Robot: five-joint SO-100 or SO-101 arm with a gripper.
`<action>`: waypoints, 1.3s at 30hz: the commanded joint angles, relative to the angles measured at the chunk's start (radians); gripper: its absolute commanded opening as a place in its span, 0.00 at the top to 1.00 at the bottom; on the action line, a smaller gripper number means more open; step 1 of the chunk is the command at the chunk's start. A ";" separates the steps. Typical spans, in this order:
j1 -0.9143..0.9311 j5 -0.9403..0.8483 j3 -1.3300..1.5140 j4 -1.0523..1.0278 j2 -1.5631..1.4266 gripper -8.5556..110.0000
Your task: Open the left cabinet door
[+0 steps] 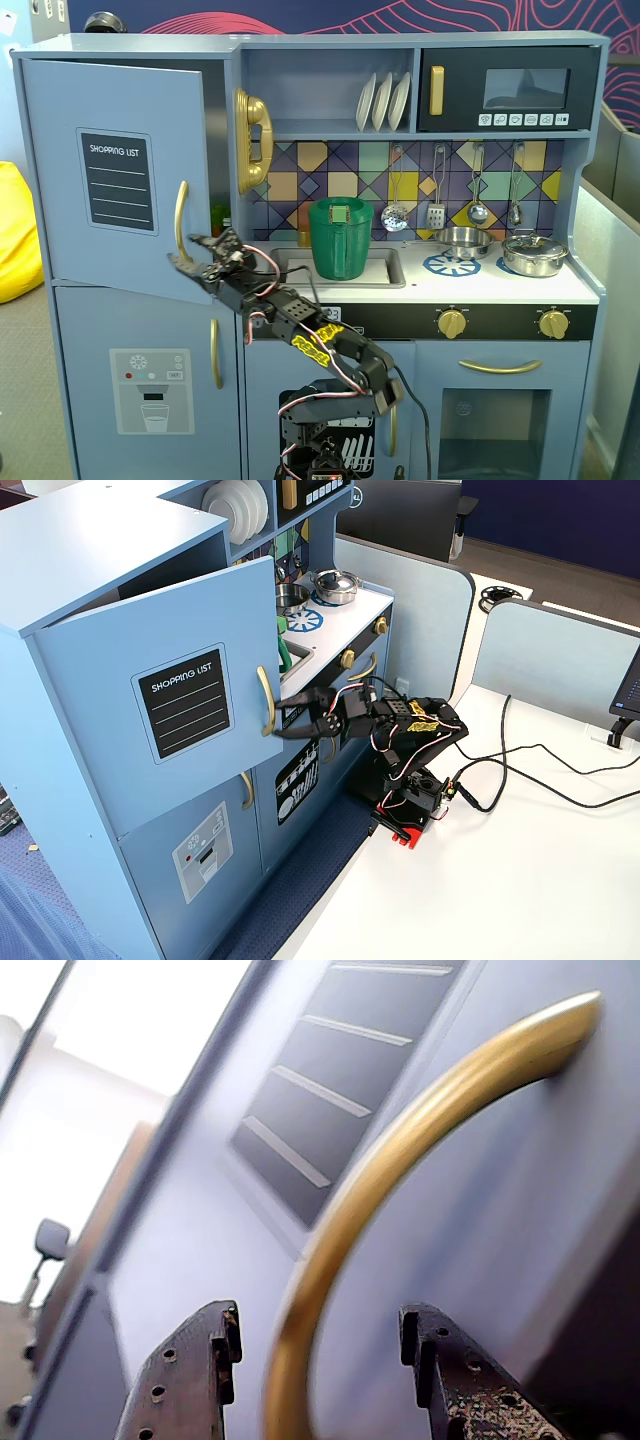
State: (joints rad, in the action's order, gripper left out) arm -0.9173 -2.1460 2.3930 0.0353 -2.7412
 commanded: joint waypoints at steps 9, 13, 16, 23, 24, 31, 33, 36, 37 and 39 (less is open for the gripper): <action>0.149 -0.008 -0.092 -0.109 -0.144 0.84; 0.238 0.049 -0.112 -0.138 -0.137 0.84; 0.272 0.077 -0.115 -0.144 -0.121 0.84; 0.314 0.103 -0.123 -0.132 -0.040 0.85; 0.314 0.103 -0.123 -0.126 -0.026 0.85; 0.163 0.009 -0.133 -0.046 0.061 0.85; 0.098 -0.020 -0.137 -0.015 0.092 0.85; 0.020 -0.046 -0.156 0.025 0.152 0.85; -0.003 -0.052 -0.166 0.041 0.175 0.85; -0.052 -0.069 -0.184 0.074 0.219 0.85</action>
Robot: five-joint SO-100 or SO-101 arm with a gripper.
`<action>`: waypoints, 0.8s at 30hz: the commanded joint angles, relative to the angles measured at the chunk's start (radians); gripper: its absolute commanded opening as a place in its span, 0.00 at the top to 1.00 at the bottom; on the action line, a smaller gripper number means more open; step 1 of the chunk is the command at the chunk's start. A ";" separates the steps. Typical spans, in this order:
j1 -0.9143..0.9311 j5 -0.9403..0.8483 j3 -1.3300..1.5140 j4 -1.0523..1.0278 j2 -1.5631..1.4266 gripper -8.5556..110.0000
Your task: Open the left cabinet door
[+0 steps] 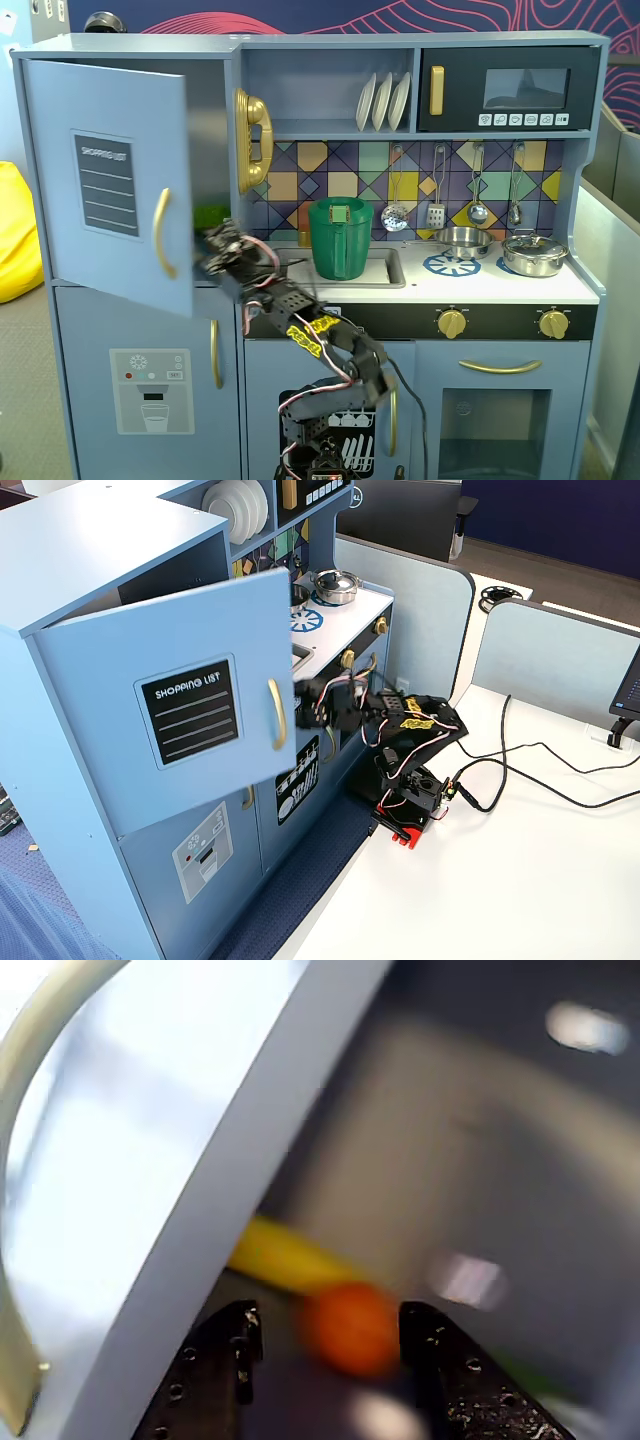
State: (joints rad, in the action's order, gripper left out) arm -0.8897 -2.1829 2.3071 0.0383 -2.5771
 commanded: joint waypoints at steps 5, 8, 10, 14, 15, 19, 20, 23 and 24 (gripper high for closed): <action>-0.158 -0.060 -0.126 0.138 0.132 0.85; -0.160 -0.058 -0.132 0.150 0.144 0.85; -0.143 -0.054 -0.126 0.152 0.141 0.85; -0.017 0.002 -0.095 0.112 0.109 0.86; 0.054 0.043 -0.089 0.080 0.100 0.86; 0.334 0.242 -0.087 -0.110 0.075 0.85; 0.397 0.264 -0.081 -0.189 0.066 0.85; 0.565 0.342 -0.057 -0.459 0.038 0.85; 0.617 0.371 -0.048 -0.541 0.038 0.85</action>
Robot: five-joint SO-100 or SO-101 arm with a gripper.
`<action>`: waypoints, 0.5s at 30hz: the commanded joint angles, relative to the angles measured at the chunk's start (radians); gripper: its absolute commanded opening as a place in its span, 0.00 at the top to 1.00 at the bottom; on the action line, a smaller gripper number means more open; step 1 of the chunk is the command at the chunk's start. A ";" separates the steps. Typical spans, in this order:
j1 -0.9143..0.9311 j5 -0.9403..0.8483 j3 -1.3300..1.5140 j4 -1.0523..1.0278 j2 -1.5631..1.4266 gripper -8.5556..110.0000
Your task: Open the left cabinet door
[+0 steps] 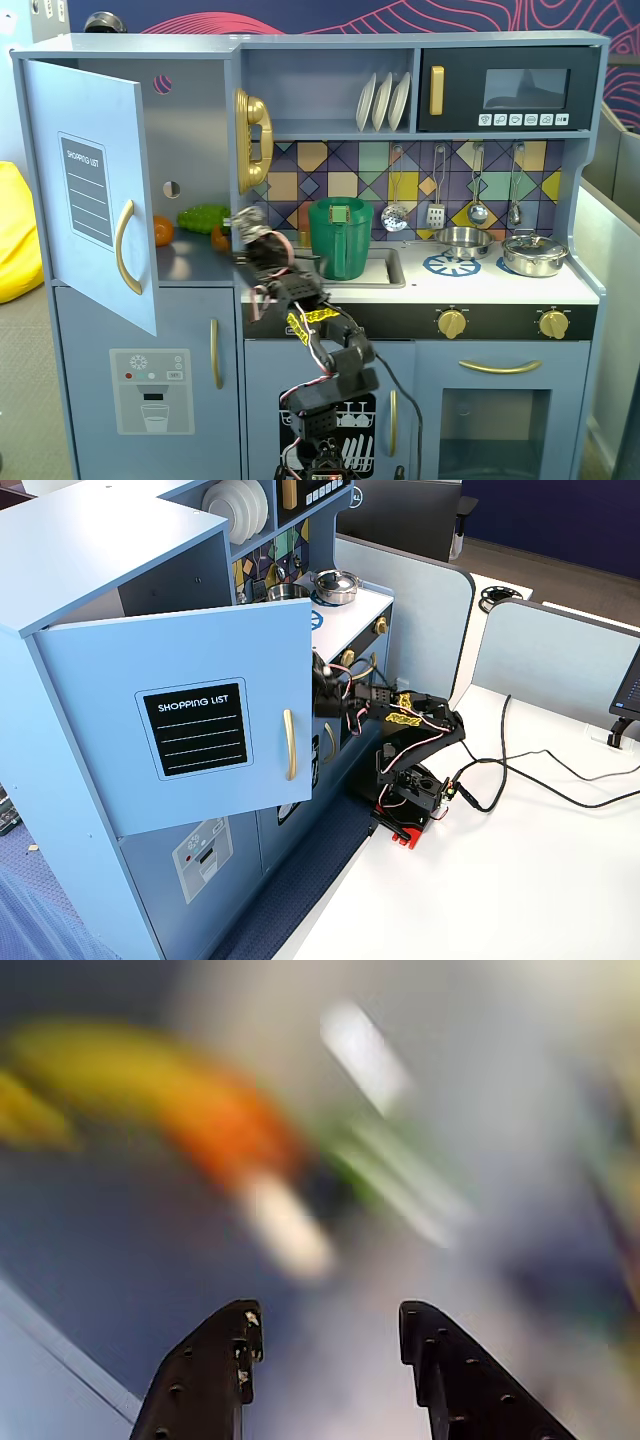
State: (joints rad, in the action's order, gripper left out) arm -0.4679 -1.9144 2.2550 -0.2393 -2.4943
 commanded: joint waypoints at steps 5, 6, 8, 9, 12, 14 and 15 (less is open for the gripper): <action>0.403 0.206 0.044 -0.663 -0.017 0.87; 0.425 0.213 0.071 -0.716 -0.023 0.88; 0.451 0.250 0.158 -0.761 -0.060 0.88; 0.456 0.267 0.207 -0.770 -0.087 0.88; 0.459 0.325 0.313 -0.815 -0.158 0.88; 0.456 0.368 0.347 -0.836 -0.179 0.88; 0.454 0.385 0.360 -0.841 -0.183 0.88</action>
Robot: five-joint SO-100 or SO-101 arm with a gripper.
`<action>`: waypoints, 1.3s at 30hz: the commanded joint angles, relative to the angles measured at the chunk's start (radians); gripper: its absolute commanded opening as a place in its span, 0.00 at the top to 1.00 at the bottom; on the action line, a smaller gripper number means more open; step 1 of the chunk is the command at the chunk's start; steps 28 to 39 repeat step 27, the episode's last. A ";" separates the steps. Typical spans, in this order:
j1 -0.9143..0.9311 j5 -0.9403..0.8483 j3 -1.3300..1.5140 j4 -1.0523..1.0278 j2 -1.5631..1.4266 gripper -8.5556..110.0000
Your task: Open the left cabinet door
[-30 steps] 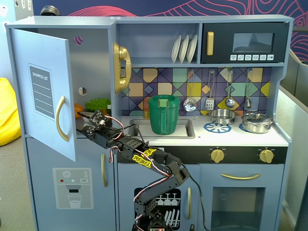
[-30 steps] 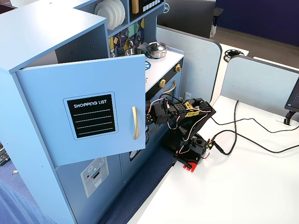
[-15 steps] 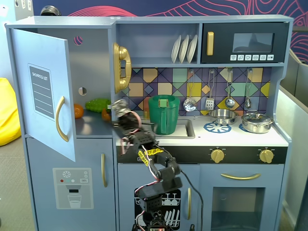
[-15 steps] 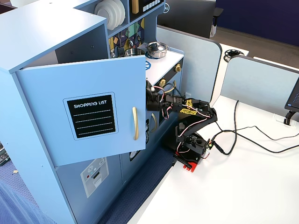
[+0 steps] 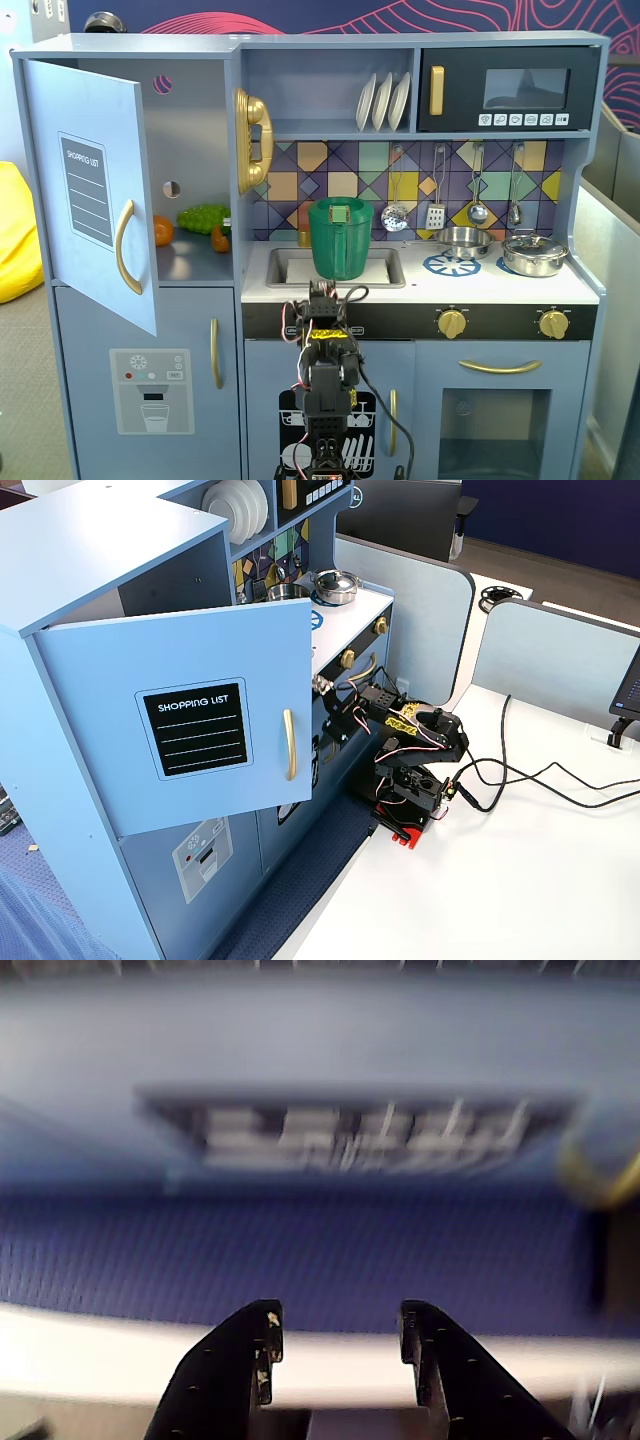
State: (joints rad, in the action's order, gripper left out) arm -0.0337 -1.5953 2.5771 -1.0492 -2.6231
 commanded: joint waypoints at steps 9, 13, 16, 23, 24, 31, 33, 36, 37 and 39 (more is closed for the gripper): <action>0.017 0.138 0.298 -0.067 -0.227 0.87; 0.026 0.158 0.359 -0.120 -0.314 0.87; 0.032 0.158 0.403 -0.156 -0.371 0.87; 0.017 0.190 0.419 -0.218 -0.413 0.88; 0.017 0.193 0.419 -0.225 -0.419 0.88; 0.029 0.187 0.419 -0.268 -0.442 0.89; 0.029 0.187 0.419 -0.268 -0.442 0.89; 0.029 0.187 0.419 -0.268 -0.442 0.89; 0.029 0.187 0.419 -0.268 -0.442 0.89; 0.029 0.187 0.419 -0.268 -0.442 0.89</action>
